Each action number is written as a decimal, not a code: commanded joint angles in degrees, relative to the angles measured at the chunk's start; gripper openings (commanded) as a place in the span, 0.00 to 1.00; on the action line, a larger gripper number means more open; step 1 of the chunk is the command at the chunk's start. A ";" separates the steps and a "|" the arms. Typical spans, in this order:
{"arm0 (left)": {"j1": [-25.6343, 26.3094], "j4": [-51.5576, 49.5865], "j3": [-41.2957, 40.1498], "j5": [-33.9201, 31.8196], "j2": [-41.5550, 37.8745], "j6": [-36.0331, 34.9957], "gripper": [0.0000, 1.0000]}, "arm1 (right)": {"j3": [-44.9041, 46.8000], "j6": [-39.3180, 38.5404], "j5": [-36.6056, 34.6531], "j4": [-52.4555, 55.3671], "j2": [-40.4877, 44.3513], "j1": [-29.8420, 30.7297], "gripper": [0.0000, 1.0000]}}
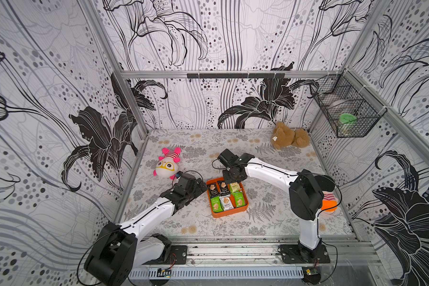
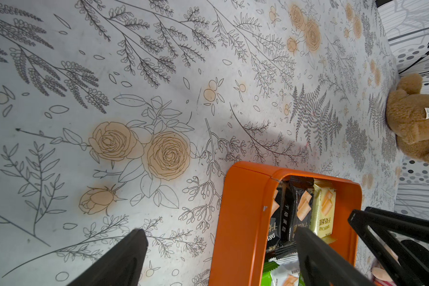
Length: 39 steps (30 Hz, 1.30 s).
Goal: Take the cookies out of the storage box
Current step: Pick up the cookie from the storage box.
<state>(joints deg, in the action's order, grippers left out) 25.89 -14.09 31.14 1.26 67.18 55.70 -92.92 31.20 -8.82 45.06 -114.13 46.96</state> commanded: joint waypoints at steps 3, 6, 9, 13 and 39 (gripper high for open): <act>0.32 1.95 0.84 -0.55 1.07 0.06 0.97 | -1.65 3.51 -4.96 4.16 -2.61 0.24 0.49; 0.32 1.78 2.09 -0.73 2.24 -0.22 0.97 | -0.56 4.04 -5.24 3.42 -2.70 0.24 0.49; 0.31 1.89 2.57 -0.73 2.85 -0.18 0.97 | -0.44 4.17 -4.21 2.52 -3.41 0.24 0.49; 0.35 1.79 2.47 -0.99 2.79 -0.24 0.97 | -0.57 4.19 -3.84 1.26 -4.20 0.24 0.48; 0.31 3.44 2.38 -1.26 5.00 -0.32 0.97 | 0.30 2.37 -1.81 -0.69 -1.00 0.24 0.50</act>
<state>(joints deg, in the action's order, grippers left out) 25.89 -13.45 32.36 0.60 71.11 55.66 -91.70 34.85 -8.80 41.52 -116.97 46.96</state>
